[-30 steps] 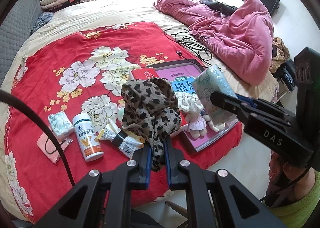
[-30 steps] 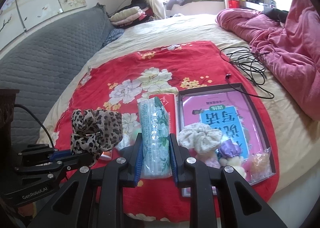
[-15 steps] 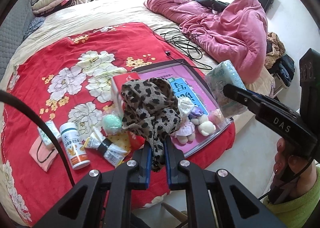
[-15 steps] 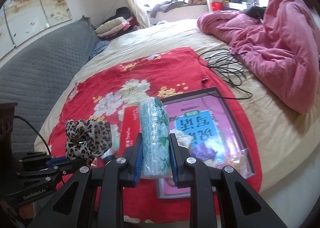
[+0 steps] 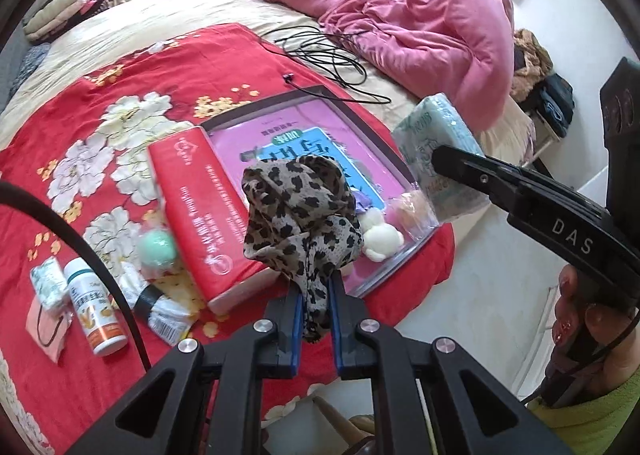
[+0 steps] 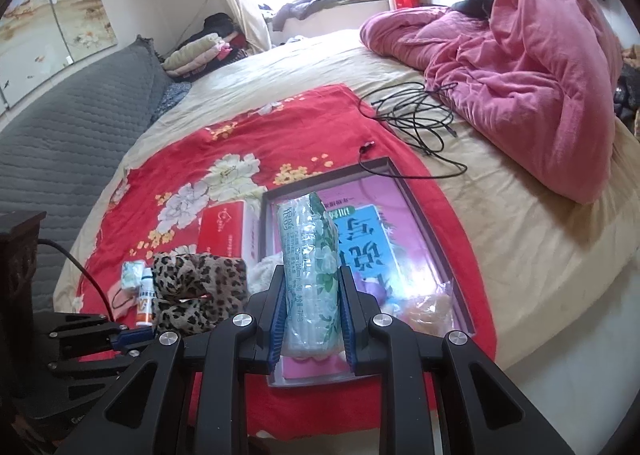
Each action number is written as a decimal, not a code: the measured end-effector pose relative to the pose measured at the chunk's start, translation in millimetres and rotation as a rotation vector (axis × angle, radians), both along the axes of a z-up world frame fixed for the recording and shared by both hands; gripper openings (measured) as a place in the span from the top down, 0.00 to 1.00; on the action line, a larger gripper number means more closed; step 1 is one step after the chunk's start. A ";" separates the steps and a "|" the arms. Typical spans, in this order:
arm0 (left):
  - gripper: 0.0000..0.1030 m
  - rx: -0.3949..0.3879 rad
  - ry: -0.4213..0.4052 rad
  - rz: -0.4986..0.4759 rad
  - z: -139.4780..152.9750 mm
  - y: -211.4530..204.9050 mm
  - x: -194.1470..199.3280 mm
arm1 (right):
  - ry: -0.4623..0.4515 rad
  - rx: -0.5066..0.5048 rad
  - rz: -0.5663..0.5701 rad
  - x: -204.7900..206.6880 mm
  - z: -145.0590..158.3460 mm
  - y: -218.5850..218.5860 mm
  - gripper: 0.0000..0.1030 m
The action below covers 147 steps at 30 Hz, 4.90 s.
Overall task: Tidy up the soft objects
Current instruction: 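Carry the leopard scrunchie with left tool while right tool carries the pad toward the pink tray, then lower and release the leopard scrunchie with left tool while right tool releases the pad onto the tray, then lift both open tools away from the pink tray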
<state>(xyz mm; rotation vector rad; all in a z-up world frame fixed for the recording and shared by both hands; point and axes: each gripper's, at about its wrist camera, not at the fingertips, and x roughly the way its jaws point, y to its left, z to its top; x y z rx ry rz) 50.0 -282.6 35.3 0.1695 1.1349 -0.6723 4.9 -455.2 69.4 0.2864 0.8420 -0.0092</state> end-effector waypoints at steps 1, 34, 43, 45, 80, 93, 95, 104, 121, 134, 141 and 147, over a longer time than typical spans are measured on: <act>0.89 0.007 -0.002 -0.005 -1.0 -2.7 0.3 | 0.002 0.000 -0.006 -0.7 -1.9 -2.5 0.76; 0.89 0.071 0.105 -0.099 -74.2 -66.4 21.9 | 0.166 0.037 -0.089 36.2 -85.0 -52.2 0.76; 0.89 0.063 0.119 -0.088 -79.1 -63.9 30.2 | 0.227 -0.043 -0.080 60.3 -113.0 -48.7 0.75; 0.89 0.063 0.124 -0.083 -80.3 -63.9 31.1 | 0.236 -0.058 -0.080 62.9 -116.3 -47.0 0.75; 0.86 0.038 0.156 -0.046 -85.2 -56.4 43.8 | 0.178 0.020 -0.109 40.0 -96.3 -45.8 0.47; 0.62 0.021 0.132 -0.021 -73.2 -49.9 50.6 | 0.157 0.022 -0.137 30.0 -86.0 -51.5 0.47; 0.61 0.021 0.126 -0.018 -71.9 -48.9 51.7 | 0.154 0.024 -0.138 29.5 -84.7 -52.6 0.47; 0.53 0.036 0.088 -0.023 -63.9 -46.9 48.1 | 0.146 0.030 -0.153 25.3 -81.3 -57.9 0.47; 0.51 0.029 0.031 -0.010 -42.4 -36.0 39.9 | 0.135 -0.003 -0.152 23.8 -70.5 -52.4 0.38; 0.49 0.027 -0.014 -0.013 -24.8 -25.6 25.7 | 0.144 -0.073 -0.154 21.7 -60.9 -38.9 0.30; 0.45 0.031 -0.040 -0.002 -17.7 -15.9 22.2 | 0.146 -0.101 -0.157 21.1 -55.6 -32.1 0.28; 0.44 0.030 -0.051 0.012 -13.4 -7.7 20.7 | 0.147 -0.122 -0.157 21.3 -51.7 -26.2 0.27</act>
